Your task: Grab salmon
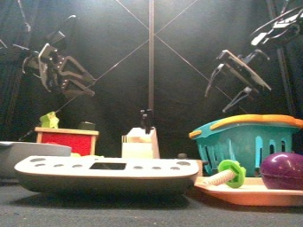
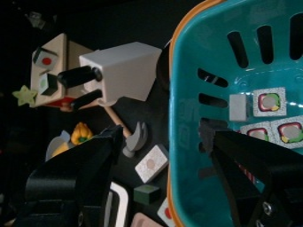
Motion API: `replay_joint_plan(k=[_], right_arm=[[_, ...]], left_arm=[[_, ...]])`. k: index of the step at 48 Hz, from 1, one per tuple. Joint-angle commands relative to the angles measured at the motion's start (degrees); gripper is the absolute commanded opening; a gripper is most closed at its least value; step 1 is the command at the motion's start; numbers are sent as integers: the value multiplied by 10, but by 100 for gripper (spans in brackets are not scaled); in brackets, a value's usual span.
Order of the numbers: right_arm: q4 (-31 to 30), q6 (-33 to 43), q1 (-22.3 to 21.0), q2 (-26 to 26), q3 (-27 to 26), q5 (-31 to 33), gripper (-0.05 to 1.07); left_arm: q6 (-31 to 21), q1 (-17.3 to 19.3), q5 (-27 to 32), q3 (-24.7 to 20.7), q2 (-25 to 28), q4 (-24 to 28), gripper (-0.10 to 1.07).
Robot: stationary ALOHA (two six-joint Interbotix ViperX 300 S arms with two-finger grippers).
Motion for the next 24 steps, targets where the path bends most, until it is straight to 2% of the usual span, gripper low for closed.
replay_joint_plan(k=[1,5,11,17,24], right_arm=[[78,-96,-8,-8,-33,38,99],[154,-182,-38,-11,-36,20,98],[255,-291,-94,-3,-11,-13,98],[324,-376,-117,23,15,-19,98],[363,-440,-139,33,26,-22,98]], left_arm=[[-1,-1,-2,-4,1,-1,94],[-1,-1,-2,-3,1,-1,94],[-1,-2,-2,-2,1,-1,94],[-2,-2,-2,0,1,-1,94],[-1,-2,-2,1,1,-1,94]])
